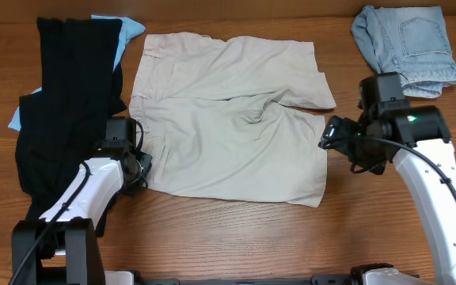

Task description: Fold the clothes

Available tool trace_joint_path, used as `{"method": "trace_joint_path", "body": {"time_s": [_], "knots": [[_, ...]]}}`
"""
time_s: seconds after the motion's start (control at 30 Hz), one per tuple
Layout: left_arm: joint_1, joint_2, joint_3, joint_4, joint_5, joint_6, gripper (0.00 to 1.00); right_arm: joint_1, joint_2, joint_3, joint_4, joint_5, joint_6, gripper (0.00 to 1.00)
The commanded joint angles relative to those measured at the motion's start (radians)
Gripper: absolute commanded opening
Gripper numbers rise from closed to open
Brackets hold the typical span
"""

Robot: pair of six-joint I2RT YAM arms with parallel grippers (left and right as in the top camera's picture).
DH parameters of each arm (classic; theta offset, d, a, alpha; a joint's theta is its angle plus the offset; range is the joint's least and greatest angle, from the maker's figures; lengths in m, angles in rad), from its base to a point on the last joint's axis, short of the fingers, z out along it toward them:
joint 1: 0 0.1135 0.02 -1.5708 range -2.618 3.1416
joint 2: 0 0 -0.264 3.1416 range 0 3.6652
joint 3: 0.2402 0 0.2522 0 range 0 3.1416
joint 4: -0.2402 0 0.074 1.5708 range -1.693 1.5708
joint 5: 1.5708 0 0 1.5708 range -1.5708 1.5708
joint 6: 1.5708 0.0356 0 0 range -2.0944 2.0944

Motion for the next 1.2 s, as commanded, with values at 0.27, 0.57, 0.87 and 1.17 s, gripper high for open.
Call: {"method": "trace_joint_path", "body": {"time_s": [0.27, 0.57, 0.87, 1.17], "knots": [[0.003, -0.013, -0.013, -0.076, 0.040, -0.003, 0.04, 0.153, 0.002, -0.170, 0.113, -0.019, 0.150, 0.78], [0.003, -0.013, -0.013, -0.087, 0.039, -0.003, 0.04, 0.238, 0.004, -0.407, 0.294, 0.034, 0.331, 0.43], [0.003, -0.013, -0.013, -0.080, 0.035, 0.013, 0.04, 0.238, 0.018, -0.537, 0.412, 0.076, 0.357, 0.56], [0.004, -0.013, -0.013, -0.079, 0.035, 0.061, 0.04, 0.238, 0.106, -0.542, 0.428, 0.079, 0.357, 0.56]]}}
